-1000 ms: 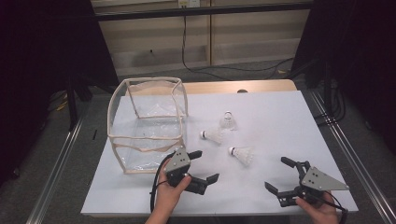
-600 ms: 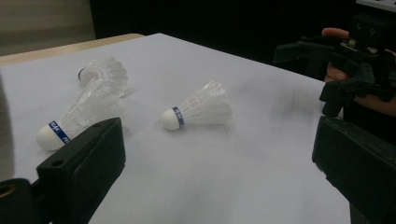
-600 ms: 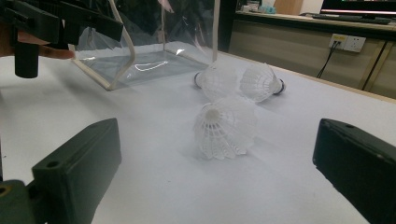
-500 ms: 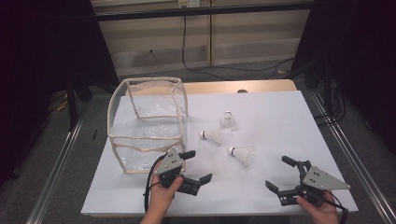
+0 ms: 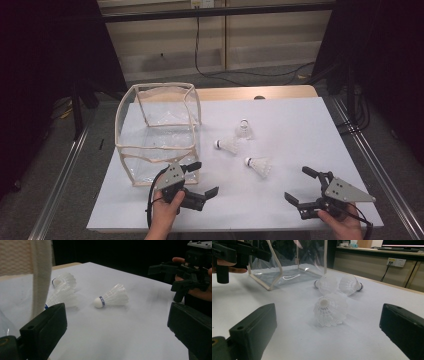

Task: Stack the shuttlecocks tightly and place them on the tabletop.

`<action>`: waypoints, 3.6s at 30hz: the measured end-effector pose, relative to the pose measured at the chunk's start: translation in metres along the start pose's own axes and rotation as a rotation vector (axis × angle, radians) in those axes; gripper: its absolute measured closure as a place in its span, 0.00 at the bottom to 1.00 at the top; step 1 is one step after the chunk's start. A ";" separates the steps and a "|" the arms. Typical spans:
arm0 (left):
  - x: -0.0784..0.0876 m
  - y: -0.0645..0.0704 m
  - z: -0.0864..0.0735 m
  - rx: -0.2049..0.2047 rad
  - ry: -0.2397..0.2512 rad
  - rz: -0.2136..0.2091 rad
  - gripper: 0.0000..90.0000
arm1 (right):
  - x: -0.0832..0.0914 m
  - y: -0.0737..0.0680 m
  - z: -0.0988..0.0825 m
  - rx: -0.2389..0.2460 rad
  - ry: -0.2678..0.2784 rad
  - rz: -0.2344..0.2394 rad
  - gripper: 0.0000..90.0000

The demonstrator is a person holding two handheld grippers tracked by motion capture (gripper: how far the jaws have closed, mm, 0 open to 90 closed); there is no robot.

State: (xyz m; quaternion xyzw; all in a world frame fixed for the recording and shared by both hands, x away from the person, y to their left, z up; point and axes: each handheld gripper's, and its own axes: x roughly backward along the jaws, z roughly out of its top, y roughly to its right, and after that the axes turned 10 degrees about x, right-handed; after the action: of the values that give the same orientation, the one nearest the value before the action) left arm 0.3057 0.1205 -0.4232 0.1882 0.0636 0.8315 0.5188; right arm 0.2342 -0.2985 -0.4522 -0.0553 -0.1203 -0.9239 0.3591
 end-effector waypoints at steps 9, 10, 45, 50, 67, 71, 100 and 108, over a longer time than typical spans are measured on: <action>0.011 -0.007 -0.002 0.011 0.009 0.017 0.03 | 0.000 0.000 0.000 0.001 0.002 0.003 0.01; 0.012 -0.008 -0.002 0.014 0.016 0.014 0.03 | 0.000 0.000 0.000 0.003 0.001 0.005 0.01; 0.040 -0.023 -0.007 0.020 0.021 0.034 0.03 | -0.003 -0.001 0.000 -0.008 -0.002 0.012 0.01; 0.043 -0.026 -0.009 0.023 0.022 0.047 0.03 | -0.003 0.000 0.000 -0.013 -0.001 0.012 0.01; 0.057 -0.033 -0.013 0.001 0.019 0.070 0.03 | -0.003 0.001 0.000 -0.016 0.001 0.007 0.01; 0.061 -0.035 -0.015 -0.012 0.014 0.072 0.03 | -0.004 0.001 0.001 -0.016 -0.001 0.009 0.01; 0.080 -0.043 -0.019 -0.009 0.071 0.088 0.03 | -0.012 0.007 0.005 -0.060 -0.037 -0.024 0.01; 0.079 -0.042 -0.020 -0.014 0.064 0.083 0.03 | -0.021 0.009 0.007 -0.082 -0.066 -0.025 0.01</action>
State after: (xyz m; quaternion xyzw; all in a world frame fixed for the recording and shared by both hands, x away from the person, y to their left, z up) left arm 0.3028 0.2118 -0.4346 0.1606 0.0665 0.8583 0.4829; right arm 0.2559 -0.2900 -0.4474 -0.0990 -0.0950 -0.9301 0.3408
